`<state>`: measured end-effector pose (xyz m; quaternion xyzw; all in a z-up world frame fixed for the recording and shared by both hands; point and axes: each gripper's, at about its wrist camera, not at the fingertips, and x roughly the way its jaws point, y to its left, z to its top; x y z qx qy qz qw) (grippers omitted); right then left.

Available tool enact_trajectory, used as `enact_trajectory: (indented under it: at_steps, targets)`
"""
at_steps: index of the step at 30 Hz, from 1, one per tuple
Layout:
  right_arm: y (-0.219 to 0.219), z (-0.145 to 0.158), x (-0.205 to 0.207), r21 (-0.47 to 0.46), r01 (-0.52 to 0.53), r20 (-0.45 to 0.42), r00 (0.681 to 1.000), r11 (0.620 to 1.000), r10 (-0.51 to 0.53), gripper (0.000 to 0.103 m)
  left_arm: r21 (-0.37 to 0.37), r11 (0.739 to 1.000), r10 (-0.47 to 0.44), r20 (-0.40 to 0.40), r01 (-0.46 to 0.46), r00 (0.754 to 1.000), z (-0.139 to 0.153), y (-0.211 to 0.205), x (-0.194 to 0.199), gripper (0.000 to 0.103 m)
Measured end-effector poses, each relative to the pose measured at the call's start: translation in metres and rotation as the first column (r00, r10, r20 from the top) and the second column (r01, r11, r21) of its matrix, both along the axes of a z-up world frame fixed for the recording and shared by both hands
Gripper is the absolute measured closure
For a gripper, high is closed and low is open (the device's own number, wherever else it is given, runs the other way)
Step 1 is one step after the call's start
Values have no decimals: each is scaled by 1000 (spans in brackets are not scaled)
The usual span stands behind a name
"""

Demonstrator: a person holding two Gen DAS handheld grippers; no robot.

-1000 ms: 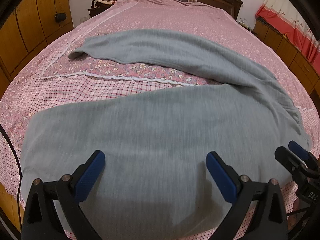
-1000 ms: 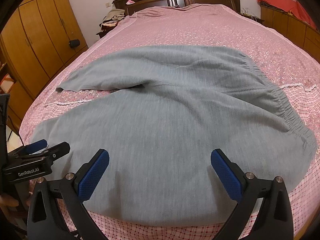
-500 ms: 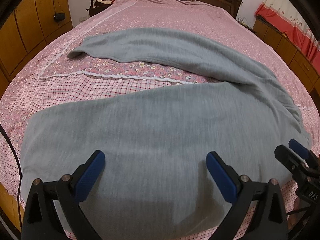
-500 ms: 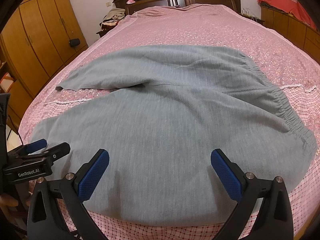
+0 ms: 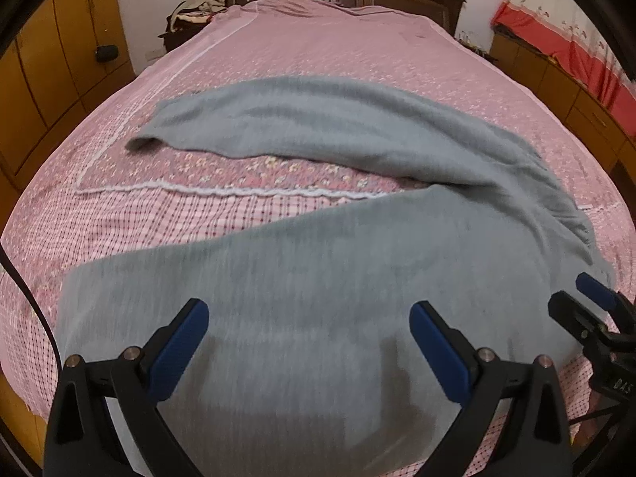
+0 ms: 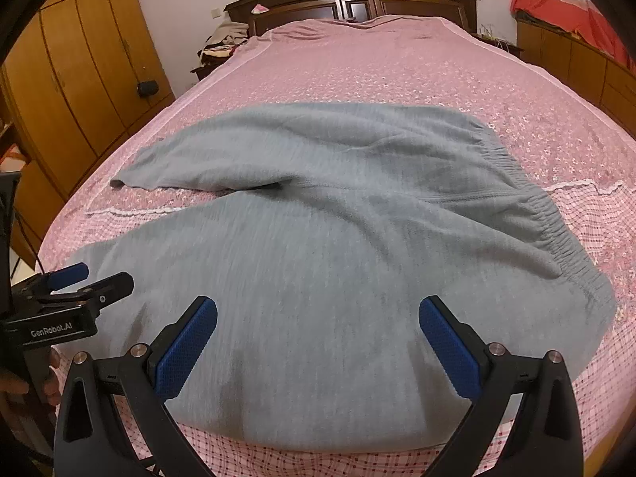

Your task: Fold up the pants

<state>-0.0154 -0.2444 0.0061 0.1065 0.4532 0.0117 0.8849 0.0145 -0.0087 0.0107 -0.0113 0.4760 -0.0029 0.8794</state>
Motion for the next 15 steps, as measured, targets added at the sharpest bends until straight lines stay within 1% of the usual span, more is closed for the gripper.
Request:
enact_trajectory:
  at_steps: [8,15]
  targets:
    - [-17,14,17,-1,-26,-7,1000,1000,26,0,15,999,-47,23,46,999,18,0,14,0]
    - [-31,29,29,-29,-19,5,1000,999,19,0,54,996,-77,47,74,996,35,5,33,0]
